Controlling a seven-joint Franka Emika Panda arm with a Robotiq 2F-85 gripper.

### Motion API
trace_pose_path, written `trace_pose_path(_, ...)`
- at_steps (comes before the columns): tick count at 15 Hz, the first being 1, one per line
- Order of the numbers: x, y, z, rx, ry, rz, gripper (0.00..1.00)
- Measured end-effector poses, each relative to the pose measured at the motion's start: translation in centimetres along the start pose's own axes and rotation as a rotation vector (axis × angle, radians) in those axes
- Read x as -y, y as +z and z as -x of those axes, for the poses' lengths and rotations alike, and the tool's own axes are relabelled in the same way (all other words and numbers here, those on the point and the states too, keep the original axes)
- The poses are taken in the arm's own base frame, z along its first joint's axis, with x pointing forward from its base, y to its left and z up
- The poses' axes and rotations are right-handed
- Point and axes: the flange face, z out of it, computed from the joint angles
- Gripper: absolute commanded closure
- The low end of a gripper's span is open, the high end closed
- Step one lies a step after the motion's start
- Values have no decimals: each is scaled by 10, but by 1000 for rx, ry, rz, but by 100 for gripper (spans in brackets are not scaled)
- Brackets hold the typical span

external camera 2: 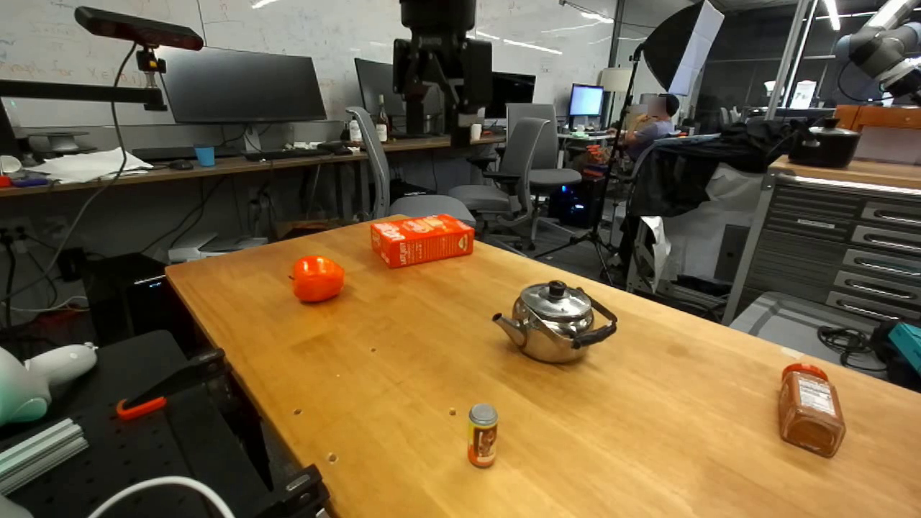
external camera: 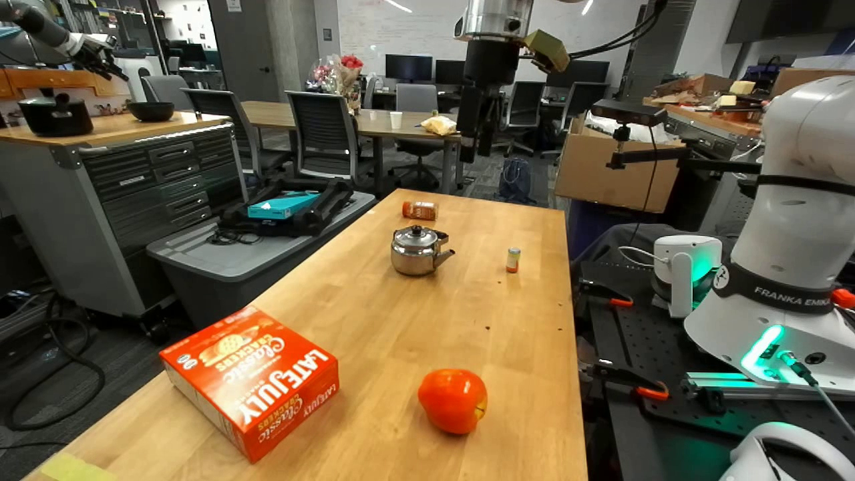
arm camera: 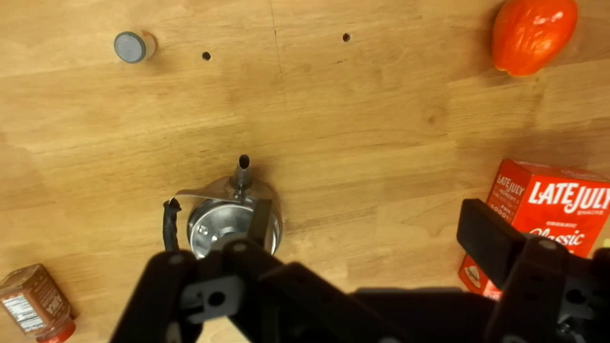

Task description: Put the lid on the kettle

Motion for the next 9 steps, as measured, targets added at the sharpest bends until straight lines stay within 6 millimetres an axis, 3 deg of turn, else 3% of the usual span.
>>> trace_pose_path(9,0,3,6,25,-1,-14,0)
